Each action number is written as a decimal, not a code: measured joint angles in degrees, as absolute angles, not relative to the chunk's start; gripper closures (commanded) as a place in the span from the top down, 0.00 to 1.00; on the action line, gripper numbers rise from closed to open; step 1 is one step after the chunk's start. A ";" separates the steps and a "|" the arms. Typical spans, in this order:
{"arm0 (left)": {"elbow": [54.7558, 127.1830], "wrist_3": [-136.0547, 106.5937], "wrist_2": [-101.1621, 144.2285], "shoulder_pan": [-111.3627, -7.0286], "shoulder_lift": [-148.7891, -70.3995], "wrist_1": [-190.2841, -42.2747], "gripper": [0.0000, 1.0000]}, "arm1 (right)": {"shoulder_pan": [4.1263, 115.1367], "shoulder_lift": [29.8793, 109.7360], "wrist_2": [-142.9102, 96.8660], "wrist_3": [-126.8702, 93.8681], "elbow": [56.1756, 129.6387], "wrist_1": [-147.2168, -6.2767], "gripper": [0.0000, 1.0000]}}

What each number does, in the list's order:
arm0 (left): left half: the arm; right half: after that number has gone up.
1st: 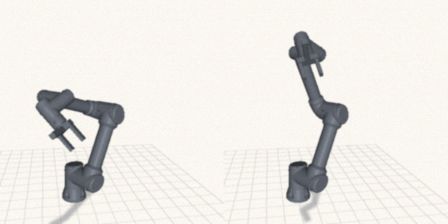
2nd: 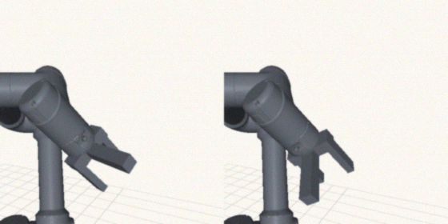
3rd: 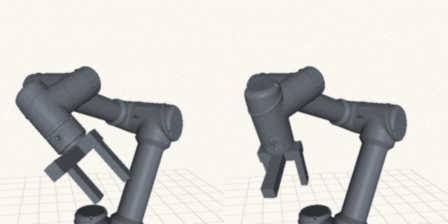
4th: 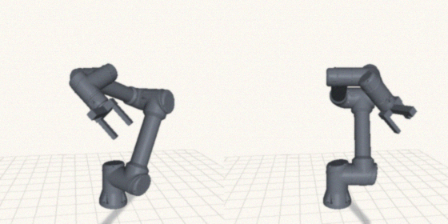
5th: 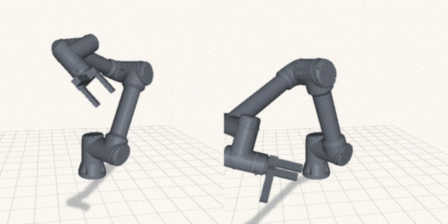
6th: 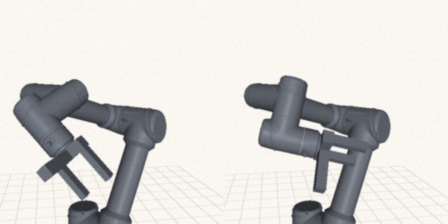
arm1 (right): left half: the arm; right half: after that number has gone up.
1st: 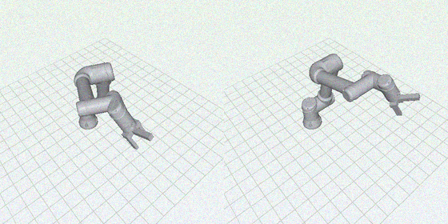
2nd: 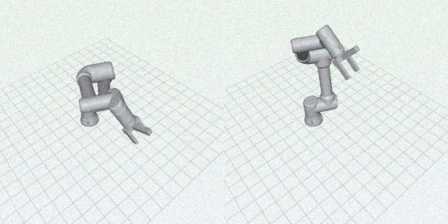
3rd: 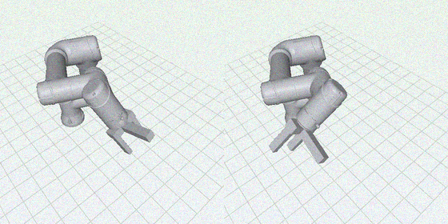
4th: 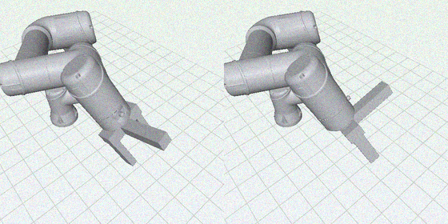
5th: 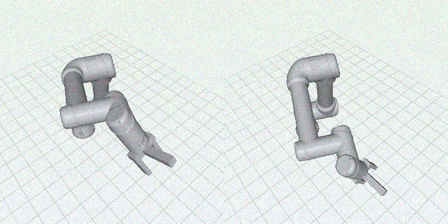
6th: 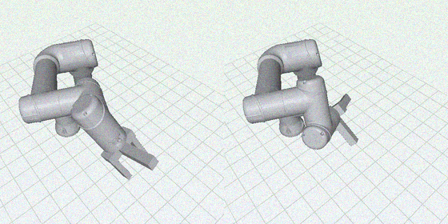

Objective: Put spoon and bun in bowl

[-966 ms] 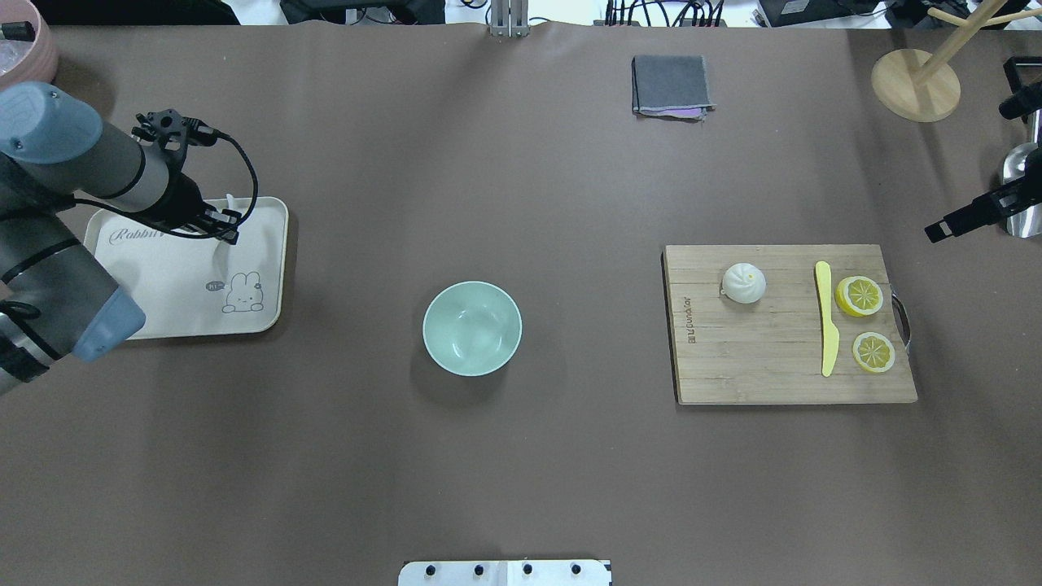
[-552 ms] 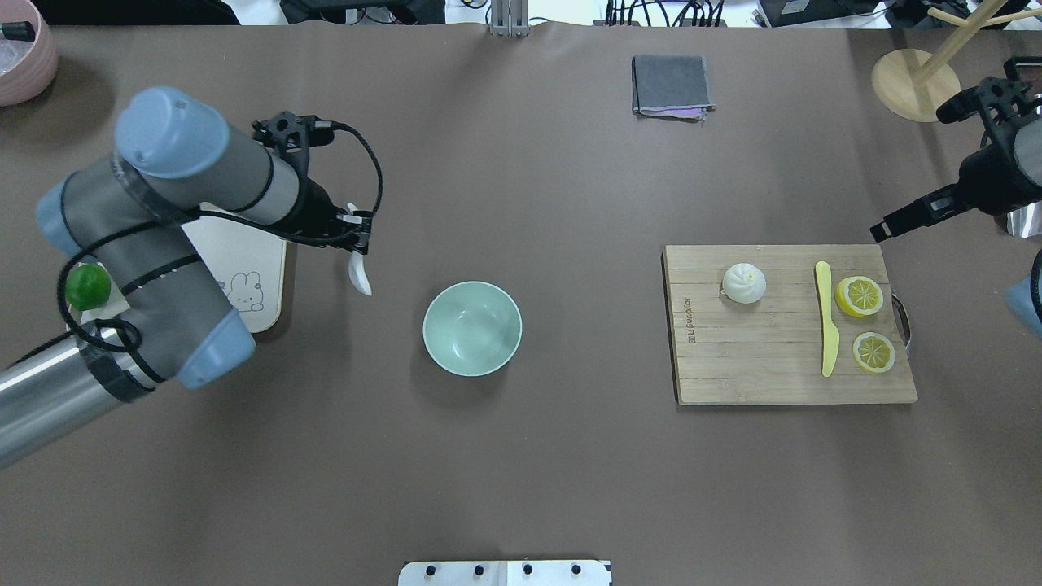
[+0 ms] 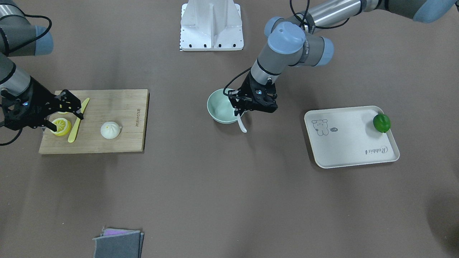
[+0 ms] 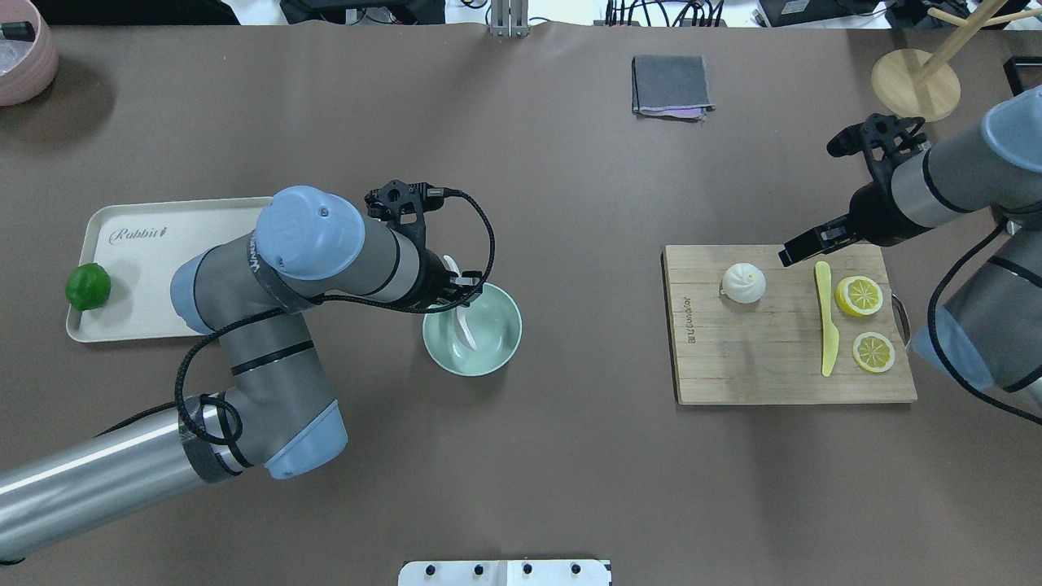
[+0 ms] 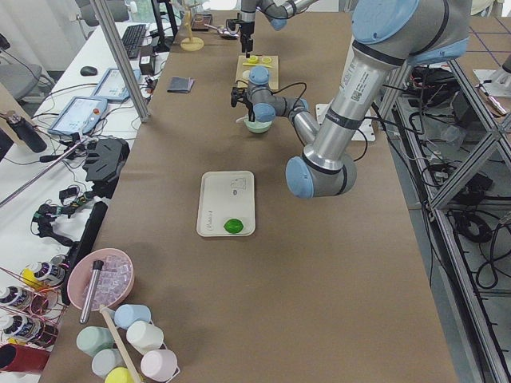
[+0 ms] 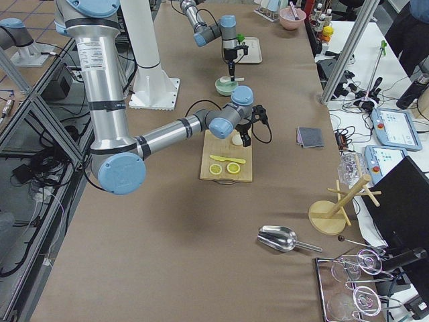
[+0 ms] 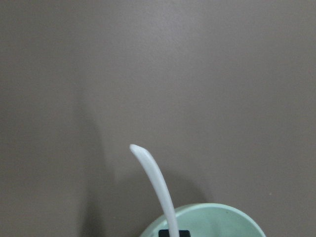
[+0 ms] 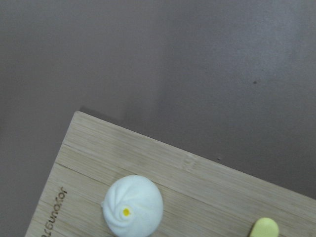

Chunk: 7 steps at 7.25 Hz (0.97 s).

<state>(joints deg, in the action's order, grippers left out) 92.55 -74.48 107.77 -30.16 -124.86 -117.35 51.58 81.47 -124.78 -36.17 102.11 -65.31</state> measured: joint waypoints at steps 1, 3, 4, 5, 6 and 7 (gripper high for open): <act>92.98 -74.58 107.40 -29.84 -125.01 -117.37 0.97 | 48.81 80.19 -122.02 -39.12 101.97 -65.31 0.86; 93.92 -74.62 107.22 -29.95 -124.81 -117.34 0.97 | 44.52 78.74 -117.83 -41.87 100.45 -65.36 0.59; 94.06 -74.62 107.17 -30.11 -124.70 -117.34 0.97 | 43.42 78.40 -116.71 -42.31 99.27 -65.38 0.31; 94.10 -74.62 107.15 -30.29 -124.67 -117.33 0.97 | 43.02 78.23 -116.29 -42.35 98.51 -65.41 0.00; 94.12 -74.60 107.16 -30.46 -124.64 -117.33 0.97 | 43.00 78.22 -116.17 -42.37 98.20 -65.46 0.00; 94.16 -74.48 107.26 -30.86 -124.63 -117.33 0.97 | 43.23 78.22 -116.32 -42.48 98.13 -65.50 0.00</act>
